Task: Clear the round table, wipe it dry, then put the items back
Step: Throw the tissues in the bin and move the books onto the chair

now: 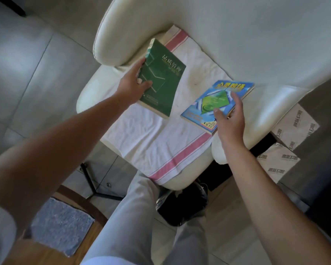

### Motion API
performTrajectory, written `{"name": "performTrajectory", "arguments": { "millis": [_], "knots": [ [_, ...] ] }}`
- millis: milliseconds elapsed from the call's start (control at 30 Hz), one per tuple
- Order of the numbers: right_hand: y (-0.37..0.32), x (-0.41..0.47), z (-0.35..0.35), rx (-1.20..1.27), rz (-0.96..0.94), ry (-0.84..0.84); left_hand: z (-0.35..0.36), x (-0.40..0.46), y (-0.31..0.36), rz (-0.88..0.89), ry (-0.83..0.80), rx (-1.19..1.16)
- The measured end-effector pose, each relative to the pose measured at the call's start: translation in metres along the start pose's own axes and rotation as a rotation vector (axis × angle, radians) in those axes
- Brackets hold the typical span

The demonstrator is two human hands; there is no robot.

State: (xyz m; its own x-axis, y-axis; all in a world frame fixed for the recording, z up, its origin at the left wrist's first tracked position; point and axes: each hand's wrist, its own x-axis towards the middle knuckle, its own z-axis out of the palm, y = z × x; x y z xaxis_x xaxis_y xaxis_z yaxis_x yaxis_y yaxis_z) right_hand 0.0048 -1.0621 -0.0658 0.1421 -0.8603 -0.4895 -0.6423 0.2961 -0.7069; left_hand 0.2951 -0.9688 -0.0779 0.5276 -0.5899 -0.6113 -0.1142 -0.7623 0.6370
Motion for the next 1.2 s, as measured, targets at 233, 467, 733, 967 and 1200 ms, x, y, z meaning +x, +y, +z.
{"name": "performTrajectory", "arguments": {
  "millis": [233, 467, 733, 967, 1200],
  "knots": [
    [-0.008, 0.035, 0.025, 0.044, -0.019, -0.075, 0.008, 0.047, 0.026, 0.153, -0.064, 0.182],
    [0.02, 0.013, 0.055, 0.076, 0.069, -0.117, 0.001, 0.054, -0.01, 0.139, -0.15, 0.271],
    [0.041, -0.006, 0.077, -0.135, 0.155, -0.184, 0.007, 0.065, -0.047, 0.062, -0.135, 0.357],
    [0.058, -0.006, 0.084, -0.325, 0.236, -0.268, 0.0, 0.078, -0.069, -0.038, -0.111, 0.516],
    [0.084, 0.0, 0.083, -0.432, 0.267, -0.328, 0.009, 0.078, -0.077, 0.007, -0.065, 0.593]
  ]
}}
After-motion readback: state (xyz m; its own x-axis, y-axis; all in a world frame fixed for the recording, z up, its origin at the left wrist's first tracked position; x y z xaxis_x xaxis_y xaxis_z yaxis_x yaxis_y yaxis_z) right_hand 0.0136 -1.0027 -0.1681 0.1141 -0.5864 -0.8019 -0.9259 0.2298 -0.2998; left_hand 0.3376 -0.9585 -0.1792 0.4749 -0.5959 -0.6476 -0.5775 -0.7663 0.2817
